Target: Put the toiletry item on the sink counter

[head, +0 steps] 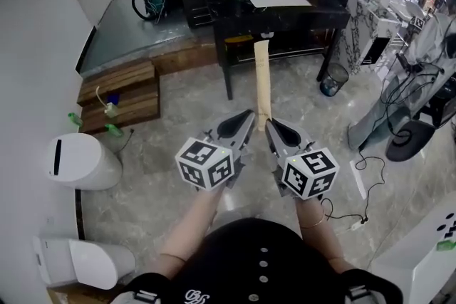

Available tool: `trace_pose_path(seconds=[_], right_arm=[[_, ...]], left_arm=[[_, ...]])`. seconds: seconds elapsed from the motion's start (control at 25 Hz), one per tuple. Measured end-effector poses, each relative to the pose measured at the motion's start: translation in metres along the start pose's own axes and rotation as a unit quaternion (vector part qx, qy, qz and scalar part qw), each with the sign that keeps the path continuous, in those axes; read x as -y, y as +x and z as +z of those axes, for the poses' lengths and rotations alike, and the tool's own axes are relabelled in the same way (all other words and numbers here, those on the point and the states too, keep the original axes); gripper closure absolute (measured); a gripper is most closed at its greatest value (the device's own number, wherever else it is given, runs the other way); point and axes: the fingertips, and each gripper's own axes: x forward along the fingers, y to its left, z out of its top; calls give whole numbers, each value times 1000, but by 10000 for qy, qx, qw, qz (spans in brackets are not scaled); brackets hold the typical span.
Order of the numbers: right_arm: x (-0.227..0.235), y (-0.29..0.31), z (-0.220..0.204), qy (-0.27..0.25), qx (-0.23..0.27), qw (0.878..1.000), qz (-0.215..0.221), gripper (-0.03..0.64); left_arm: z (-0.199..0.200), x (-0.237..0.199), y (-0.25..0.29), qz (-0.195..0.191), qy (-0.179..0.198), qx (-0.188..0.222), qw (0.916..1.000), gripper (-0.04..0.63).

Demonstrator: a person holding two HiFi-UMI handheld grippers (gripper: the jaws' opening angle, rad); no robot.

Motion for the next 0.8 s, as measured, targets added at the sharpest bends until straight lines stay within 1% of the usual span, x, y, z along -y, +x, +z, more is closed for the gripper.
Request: trace_pose_path(seconds=[0.12, 0.2, 0.28, 0.44, 0.52, 0.68, 0.8], right_arm=[[-7, 5, 5, -8, 158, 9999, -51, 611], [-11, 13, 5, -91, 171, 9998, -96, 611], [-17, 21, 1, -85, 137, 9998, -95, 611], [-30, 35, -6, -146, 93, 9998, -20, 611], [-29, 40, -3, -167, 107, 9998, -31, 611], [-16, 50, -2, -62, 165, 9998, -122, 611], [-5, 61, -6, 2, 102, 9998, -155, 611]], left_arm=[[-3, -7, -8, -87, 74, -54, 9999, 578], [-6, -14, -12, -130, 76, -104, 9998, 578], [-4, -18, -18, -184, 56, -54, 9998, 578], [-2, -19, -27, -523, 112, -42, 9986, 578], [3, -27, -28, -481, 126, 31, 9988, 578], [14, -46, -27, -423, -5, 285, 9987, 578], [13, -58, -17, -392, -68, 268, 9989, 578]])
